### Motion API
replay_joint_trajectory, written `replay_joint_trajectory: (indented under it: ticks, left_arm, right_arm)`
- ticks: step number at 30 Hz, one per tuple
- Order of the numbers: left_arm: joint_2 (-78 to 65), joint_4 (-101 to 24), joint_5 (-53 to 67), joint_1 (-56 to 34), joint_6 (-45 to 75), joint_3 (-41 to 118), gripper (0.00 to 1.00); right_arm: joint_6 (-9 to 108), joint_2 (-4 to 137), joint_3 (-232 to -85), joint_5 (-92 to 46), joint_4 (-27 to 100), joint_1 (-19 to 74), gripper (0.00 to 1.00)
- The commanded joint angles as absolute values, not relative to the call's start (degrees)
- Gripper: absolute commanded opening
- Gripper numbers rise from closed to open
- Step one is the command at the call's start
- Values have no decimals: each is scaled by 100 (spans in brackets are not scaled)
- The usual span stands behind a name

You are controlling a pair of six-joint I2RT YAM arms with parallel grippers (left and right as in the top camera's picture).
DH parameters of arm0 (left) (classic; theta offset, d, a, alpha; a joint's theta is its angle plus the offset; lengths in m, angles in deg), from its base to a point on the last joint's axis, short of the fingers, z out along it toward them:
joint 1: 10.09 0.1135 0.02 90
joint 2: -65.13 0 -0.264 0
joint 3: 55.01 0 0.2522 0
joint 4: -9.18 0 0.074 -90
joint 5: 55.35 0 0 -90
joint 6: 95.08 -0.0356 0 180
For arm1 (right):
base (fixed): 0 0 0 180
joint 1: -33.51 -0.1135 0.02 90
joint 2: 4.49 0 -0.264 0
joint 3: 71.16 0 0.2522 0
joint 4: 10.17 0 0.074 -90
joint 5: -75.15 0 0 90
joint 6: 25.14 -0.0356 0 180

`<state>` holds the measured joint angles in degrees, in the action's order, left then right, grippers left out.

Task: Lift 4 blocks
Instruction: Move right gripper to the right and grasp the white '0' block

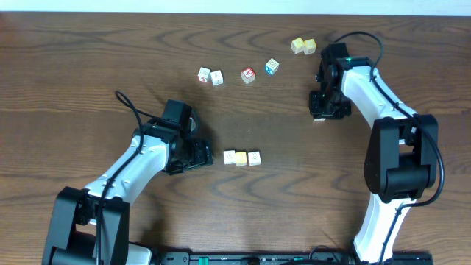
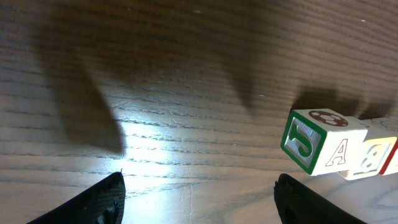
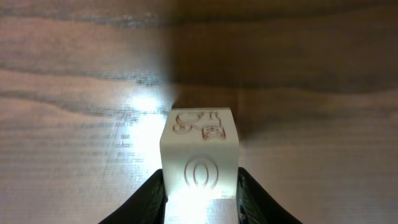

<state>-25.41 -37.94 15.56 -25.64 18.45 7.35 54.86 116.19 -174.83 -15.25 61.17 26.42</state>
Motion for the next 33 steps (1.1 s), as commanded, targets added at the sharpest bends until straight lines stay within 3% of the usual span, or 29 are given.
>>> replay_joint_trajectory:
  ticks: [1, 11, 16, 19, 33]
  left_arm:
    - [-2511, -3812, 1635, -2582, 1786, 794, 77]
    - [-2511, -3770, 1635, -2582, 1786, 794, 77]
    - [-2511, -3768, 1635, -2582, 1788, 794, 77]
    - [-2511, -3775, 1633, -2582, 1788, 794, 77]
    - [-2511, -3772, 1633, -2582, 1788, 794, 77]
  right_arm:
    - [5416, 11508, -17830, -1604, 6427, 2623, 31]
    - [5375, 11508, -17963, -2330, 7745, 2290, 26]
    - [5075, 11510, -17963, -1316, 7490, 2140, 47]
    - [4715, 11510, -17963, -599, 7068, 2168, 75]
    - [5187, 11525, -17542, -1088, 5752, 2430, 71]
